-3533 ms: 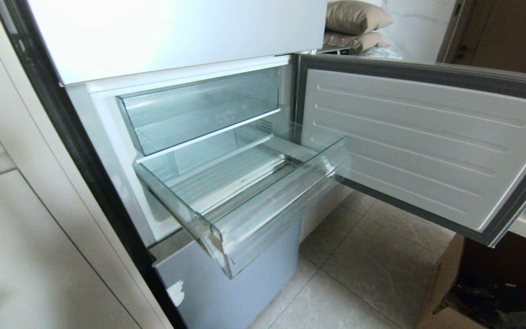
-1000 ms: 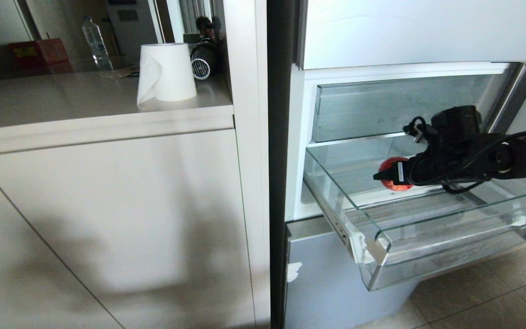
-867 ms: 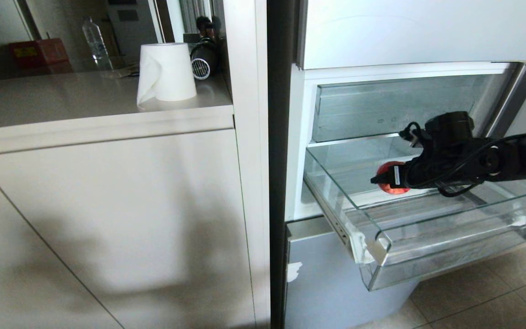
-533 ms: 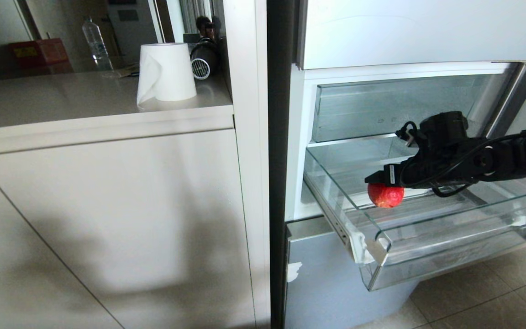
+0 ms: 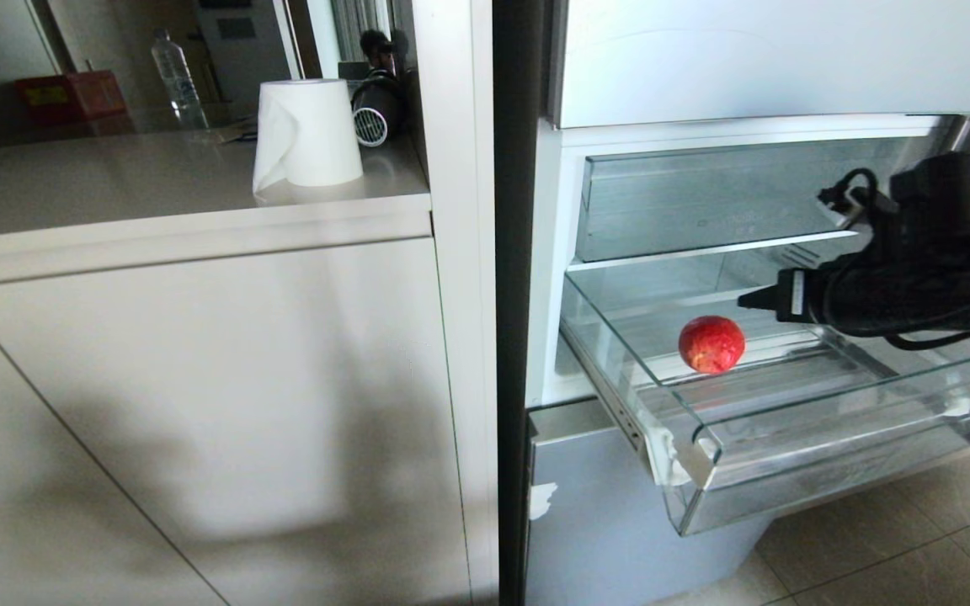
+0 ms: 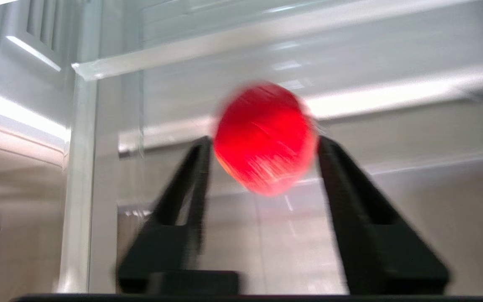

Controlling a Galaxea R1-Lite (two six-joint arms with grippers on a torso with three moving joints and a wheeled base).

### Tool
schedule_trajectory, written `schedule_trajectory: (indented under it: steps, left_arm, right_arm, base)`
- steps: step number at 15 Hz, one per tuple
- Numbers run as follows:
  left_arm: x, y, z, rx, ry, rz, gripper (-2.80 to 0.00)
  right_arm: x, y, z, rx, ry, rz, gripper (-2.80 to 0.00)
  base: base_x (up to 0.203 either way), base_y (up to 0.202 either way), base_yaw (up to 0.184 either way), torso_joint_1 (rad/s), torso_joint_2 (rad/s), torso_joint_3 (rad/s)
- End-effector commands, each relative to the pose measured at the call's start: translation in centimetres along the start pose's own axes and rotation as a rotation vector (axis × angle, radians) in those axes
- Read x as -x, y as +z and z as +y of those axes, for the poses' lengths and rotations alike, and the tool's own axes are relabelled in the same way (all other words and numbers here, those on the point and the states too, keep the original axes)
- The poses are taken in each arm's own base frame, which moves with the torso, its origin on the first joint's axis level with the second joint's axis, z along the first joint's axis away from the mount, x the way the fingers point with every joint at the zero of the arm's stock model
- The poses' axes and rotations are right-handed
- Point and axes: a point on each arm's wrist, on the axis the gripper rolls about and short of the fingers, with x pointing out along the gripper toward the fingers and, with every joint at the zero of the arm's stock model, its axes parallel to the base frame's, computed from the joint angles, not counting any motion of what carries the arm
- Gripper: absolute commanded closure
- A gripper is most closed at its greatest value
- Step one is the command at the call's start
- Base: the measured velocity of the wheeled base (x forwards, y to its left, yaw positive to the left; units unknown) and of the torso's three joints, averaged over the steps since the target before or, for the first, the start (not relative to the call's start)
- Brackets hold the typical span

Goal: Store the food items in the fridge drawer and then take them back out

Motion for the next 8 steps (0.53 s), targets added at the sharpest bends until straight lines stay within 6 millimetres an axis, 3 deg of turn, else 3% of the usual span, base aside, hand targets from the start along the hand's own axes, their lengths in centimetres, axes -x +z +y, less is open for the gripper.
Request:
schedule_trajectory:
  steps: [1,5,8]
  left_arm:
    - [0.0,0.0,0.0,0.0,0.0,0.0,0.0]
    - [0.0,0.0,0.0,0.0,0.0,0.0,0.0]
    - [0.0,0.0,0.0,0.0,0.0,0.0,0.0]
  right_arm:
    - [6.7,0.0,-0.6,-0.009,-0.035,-0.105,0.0]
    - [14.8,-6.4,-4.1,-0.058,-0.266,-0.128,0.0]
    - [17.2,-11.0,-5.4,-0.083,-0.411,-0.165,0.0]
  base:
    - [0.0,0.0,0.0,0.0,0.0,0.0]
    - [0.0,0.0,0.0,0.0,0.0,0.0]
    - [0.0,0.0,0.0,0.031,-0.06,-0.035]
